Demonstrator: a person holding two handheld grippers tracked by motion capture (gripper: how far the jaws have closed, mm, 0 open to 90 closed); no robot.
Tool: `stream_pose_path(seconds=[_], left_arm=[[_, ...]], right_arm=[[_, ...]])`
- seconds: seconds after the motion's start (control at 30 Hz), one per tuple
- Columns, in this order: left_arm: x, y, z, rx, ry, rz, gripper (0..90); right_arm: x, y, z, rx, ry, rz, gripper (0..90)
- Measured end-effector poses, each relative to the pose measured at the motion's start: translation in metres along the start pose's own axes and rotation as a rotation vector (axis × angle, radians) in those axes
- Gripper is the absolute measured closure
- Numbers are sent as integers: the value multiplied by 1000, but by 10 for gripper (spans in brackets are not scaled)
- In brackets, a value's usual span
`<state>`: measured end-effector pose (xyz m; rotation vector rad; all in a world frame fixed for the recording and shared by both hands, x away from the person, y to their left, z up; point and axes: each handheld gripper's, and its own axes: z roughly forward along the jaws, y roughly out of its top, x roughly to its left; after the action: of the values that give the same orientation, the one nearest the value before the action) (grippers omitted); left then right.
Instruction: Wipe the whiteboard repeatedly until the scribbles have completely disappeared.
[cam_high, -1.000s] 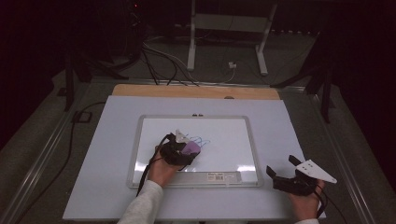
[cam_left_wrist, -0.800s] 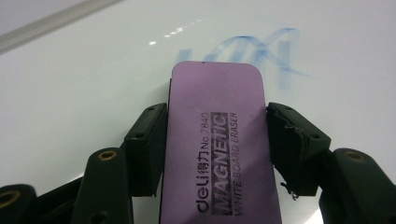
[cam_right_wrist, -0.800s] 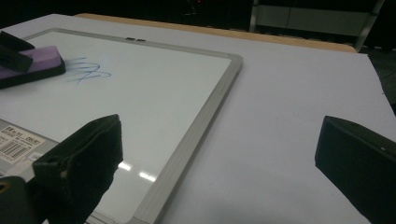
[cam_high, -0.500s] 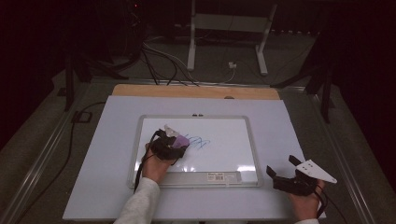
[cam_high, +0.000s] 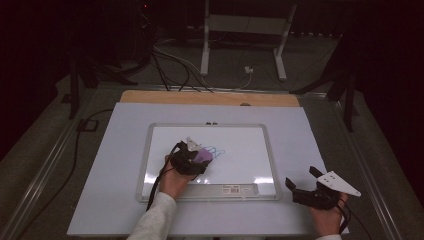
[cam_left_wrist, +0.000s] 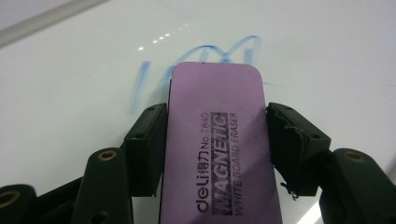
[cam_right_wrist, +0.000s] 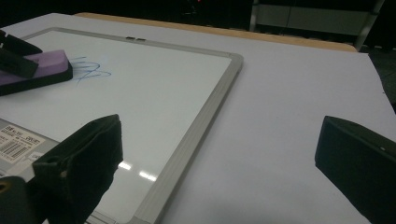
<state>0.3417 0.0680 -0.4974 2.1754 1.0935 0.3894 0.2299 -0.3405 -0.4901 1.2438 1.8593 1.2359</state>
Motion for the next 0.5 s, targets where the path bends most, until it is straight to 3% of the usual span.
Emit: stream_pose_path(seconds=[0.3, 0.5], left_arm=[[42, -6, -6, -5, 109, -121, 421], [49, -1, -2, -4, 139, -129, 421]], right_arm=[[0, 0, 0, -1, -1, 2, 9], [0, 0, 0, -2, -2, 3, 9]])
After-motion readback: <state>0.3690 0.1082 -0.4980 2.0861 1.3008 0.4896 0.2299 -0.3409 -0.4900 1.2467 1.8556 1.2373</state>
